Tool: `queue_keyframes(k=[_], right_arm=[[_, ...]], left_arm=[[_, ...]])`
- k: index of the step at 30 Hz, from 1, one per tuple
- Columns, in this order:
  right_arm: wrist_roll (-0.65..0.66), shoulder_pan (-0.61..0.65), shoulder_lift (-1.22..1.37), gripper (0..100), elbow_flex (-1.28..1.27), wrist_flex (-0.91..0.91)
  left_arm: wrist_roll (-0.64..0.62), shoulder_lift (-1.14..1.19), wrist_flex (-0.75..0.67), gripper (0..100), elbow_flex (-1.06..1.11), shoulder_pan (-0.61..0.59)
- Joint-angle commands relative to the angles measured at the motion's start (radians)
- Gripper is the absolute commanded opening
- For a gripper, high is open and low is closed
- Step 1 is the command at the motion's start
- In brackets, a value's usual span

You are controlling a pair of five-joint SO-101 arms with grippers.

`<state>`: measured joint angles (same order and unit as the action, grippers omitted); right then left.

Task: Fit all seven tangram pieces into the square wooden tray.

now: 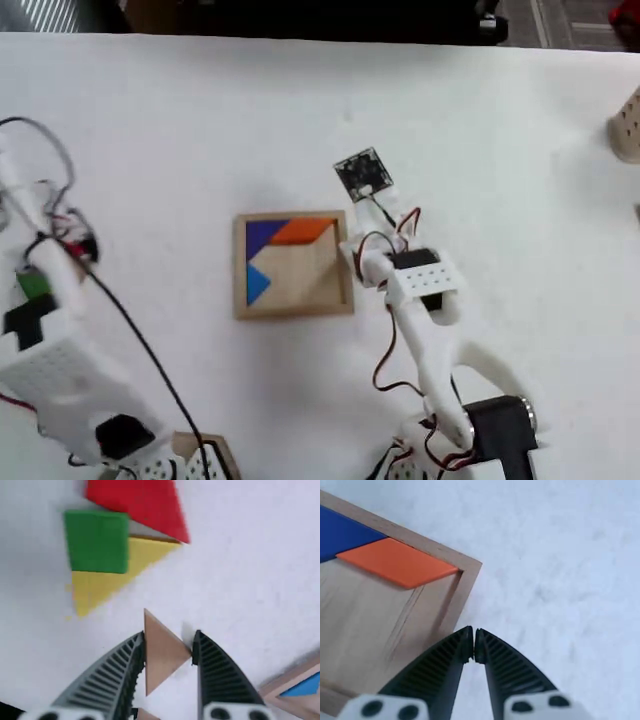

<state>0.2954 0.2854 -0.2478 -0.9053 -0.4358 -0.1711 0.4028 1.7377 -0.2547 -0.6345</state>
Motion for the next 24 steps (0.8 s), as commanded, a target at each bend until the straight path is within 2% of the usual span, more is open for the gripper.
queue_keyframes(k=[1, 10, 16, 24], right_arm=[[-0.011, -0.001, -0.038, 1.9, 0.006, 0.004], [-0.008, -0.001, -0.038, 1.9, 0.008, 0.004], [-0.008, -0.002, -0.038, 1.9, 0.011, 0.004], [-0.008, -0.005, -0.038, 1.9, 0.011, 0.005]], left_arm=[[0.012, -0.012, -0.038, 14, 0.021, 0.213], [0.021, -0.012, -0.120, 14, 0.023, 0.581], [0.160, -0.012, -0.226, 14, 0.038, 0.785], [0.324, -0.002, -0.285, 14, -0.023, 0.974]])
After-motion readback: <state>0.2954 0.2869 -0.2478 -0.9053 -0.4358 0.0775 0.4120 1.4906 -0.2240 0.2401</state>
